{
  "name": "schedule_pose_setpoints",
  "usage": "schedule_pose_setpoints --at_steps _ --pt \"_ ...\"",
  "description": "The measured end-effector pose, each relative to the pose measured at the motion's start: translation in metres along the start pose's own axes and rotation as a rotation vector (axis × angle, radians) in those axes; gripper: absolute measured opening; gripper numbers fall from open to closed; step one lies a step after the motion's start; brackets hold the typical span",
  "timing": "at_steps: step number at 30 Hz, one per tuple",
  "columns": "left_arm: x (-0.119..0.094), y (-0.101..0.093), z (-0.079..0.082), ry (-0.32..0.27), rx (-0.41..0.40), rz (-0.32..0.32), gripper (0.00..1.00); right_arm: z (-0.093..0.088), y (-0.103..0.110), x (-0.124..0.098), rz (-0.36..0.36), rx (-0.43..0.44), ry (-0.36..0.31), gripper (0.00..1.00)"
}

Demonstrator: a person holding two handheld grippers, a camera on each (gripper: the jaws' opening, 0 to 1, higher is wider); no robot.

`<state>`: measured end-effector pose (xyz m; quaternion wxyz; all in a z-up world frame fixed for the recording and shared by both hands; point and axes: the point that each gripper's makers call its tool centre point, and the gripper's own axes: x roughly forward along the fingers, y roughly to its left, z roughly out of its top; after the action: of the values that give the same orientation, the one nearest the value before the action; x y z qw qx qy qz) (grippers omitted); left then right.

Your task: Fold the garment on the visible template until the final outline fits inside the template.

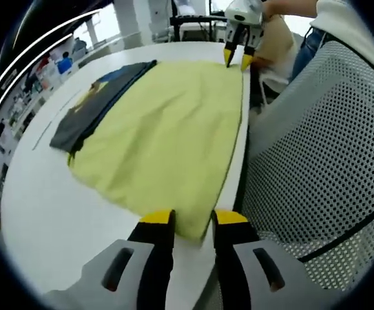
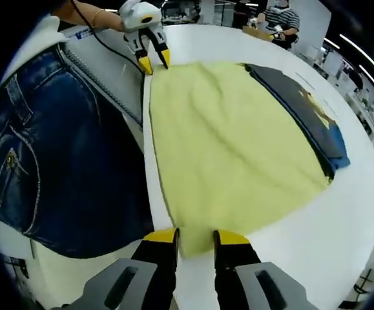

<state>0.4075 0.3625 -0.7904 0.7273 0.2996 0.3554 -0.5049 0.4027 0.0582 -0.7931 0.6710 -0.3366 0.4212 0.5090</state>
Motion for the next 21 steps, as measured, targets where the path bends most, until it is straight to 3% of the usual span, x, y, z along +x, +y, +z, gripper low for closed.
schedule_pose_setpoints --at_steps 7,21 --pt "0.002 0.001 0.0 0.017 0.026 0.015 0.04 0.0 -0.005 0.002 -0.006 -0.016 0.02 0.05" --pt "-0.012 0.009 0.009 0.008 -0.042 -0.002 0.01 0.008 -0.007 -0.009 0.011 0.008 -0.006 0.0"
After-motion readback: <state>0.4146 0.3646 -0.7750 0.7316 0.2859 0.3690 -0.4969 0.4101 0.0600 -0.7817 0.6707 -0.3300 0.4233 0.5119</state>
